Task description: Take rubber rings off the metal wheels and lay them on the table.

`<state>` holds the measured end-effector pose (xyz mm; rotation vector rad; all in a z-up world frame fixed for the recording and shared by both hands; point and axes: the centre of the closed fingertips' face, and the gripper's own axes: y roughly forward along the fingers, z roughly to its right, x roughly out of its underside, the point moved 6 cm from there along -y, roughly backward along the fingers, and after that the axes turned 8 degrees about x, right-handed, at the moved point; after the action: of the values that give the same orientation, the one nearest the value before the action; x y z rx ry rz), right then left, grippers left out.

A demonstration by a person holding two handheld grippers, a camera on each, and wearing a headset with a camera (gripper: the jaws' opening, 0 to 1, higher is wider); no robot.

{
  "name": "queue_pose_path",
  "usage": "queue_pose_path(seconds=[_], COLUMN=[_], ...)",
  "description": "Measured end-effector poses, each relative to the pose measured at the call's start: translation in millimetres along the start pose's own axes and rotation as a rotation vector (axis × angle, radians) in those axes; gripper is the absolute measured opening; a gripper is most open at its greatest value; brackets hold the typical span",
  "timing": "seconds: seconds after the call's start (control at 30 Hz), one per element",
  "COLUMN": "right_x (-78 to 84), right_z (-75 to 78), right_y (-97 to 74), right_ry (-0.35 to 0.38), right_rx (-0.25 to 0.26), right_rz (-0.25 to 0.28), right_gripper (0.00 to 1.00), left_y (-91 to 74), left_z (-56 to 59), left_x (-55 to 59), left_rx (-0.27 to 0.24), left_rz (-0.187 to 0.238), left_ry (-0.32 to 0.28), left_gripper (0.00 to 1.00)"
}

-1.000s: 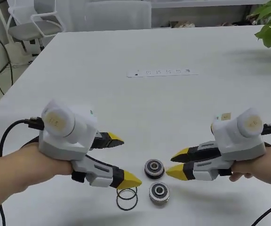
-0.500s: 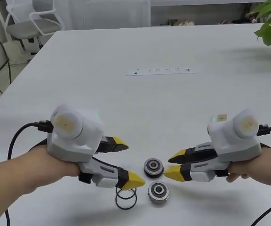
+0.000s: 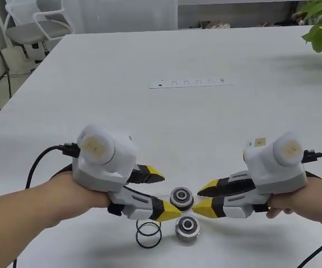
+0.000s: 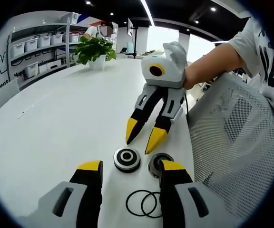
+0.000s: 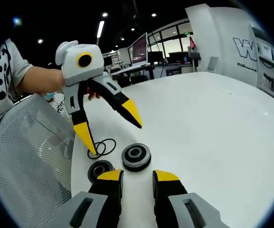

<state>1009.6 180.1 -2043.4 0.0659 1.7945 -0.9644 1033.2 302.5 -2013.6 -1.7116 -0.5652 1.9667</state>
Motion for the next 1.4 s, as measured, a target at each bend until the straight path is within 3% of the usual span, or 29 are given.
queue_pose_path(seconds=[0.33, 0.7, 0.87, 1.03, 1.4], right_x=[1.3, 2.1, 2.4, 2.9, 0.2], right_z=[-0.8, -0.9, -1.1, -1.5, -0.6], right_y=[-0.6, -1.5, -1.6, -0.8, -0.4], right_ry=[0.003, 0.003, 0.004, 0.003, -0.001], right_rx=[-0.001, 0.0, 0.001, 0.0, 0.001], right_rz=[0.002, 0.0, 0.001, 0.0, 0.005], right_gripper=[0.23, 0.22, 0.22, 0.22, 0.22], left_y=[8.9, 20.1, 21.9, 22.3, 22.3], left_z=[-1.1, -1.3, -5.4, -7.7, -8.3], left_x=[-1.8, -1.0, -0.6, -1.0, -0.6], left_rx=[0.017, 0.031, 0.021, 0.005, -0.035], left_rz=[0.007, -0.019, -0.007, 0.009, -0.002], left_ry=[-0.017, -0.01, -0.045, -0.043, 0.036], left_gripper=[0.34, 0.25, 0.18, 0.14, 0.08])
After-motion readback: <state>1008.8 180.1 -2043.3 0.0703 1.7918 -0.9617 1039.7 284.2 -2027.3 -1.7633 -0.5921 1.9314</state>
